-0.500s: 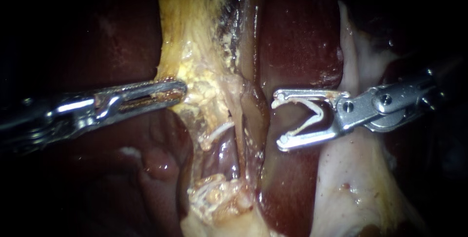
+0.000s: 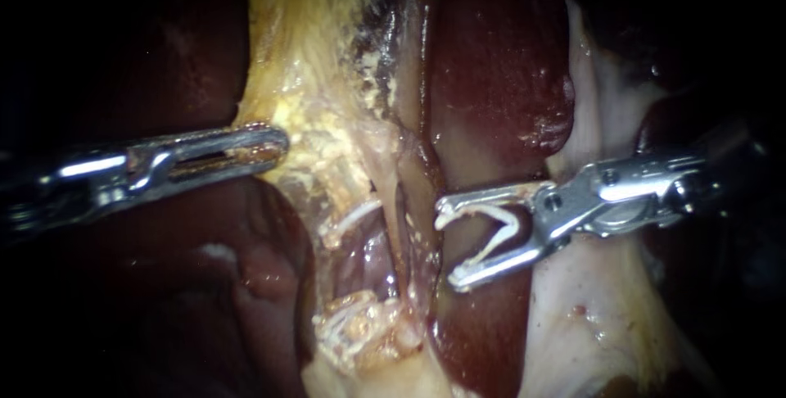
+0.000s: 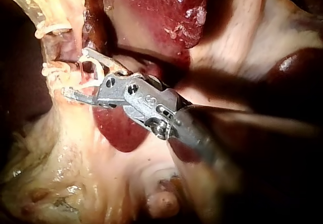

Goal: Clipping first clip right tube

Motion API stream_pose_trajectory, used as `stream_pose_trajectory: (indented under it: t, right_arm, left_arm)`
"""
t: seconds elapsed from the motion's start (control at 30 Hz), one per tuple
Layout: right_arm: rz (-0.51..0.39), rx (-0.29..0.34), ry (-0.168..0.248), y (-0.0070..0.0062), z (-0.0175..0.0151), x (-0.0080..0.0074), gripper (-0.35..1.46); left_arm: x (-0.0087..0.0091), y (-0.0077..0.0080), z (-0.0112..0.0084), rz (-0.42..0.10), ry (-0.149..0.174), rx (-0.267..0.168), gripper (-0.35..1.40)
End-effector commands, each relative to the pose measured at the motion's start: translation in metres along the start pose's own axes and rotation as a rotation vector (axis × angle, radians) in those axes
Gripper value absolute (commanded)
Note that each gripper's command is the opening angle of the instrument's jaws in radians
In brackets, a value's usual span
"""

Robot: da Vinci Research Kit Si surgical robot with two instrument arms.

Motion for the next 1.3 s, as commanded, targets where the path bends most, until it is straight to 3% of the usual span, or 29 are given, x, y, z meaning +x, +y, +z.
stream_pose_trajectory:
  t: [0.03, 0.23, 0.5, 0.57, 0.8, 1.23, 1.3]
  right_arm:
    - [0.005, 0.005, -0.002, 0.0002, 0.0004, -0.0004, 0.58]
    - [0.028, 0.034, -0.010, 0.0016, 0.0029, -0.0020, 0.58]
    - [0.030, 0.066, -0.018, 0.0027, 0.0057, -0.0019, 0.56]
    - [0.035, 0.068, -0.015, 0.0028, 0.0059, -0.0018, 0.56]
    - [0.052, 0.134, 0.052, 0.0023, 0.0059, -0.0009, 0.53]
    - [0.071, 0.140, 0.052, 0.0029, 0.0057, -0.0012, 0.50]
    - [0.070, 0.128, 0.030, 0.0030, 0.0051, -0.0016, 0.46]
  left_arm:
    - [-0.0001, -0.0004, -0.0002, -0.005, -0.005, 0.000, -0.35]
    - [-0.0001, -0.0018, -0.0008, 0.002, -0.012, -0.002, -0.35]
    - [-0.0001, -0.0020, -0.0009, 0.008, -0.012, -0.002, -0.35]
    - [-0.0001, -0.0020, -0.0009, 0.008, -0.012, -0.002, -0.35]
    - [-0.0001, -0.0020, -0.0009, 0.008, -0.012, -0.002, -0.35]
    - [0.0000, -0.0021, -0.0010, 0.008, -0.013, -0.003, -0.35]
    - [0.0000, -0.0021, -0.0010, 0.008, -0.013, -0.003, -0.35]
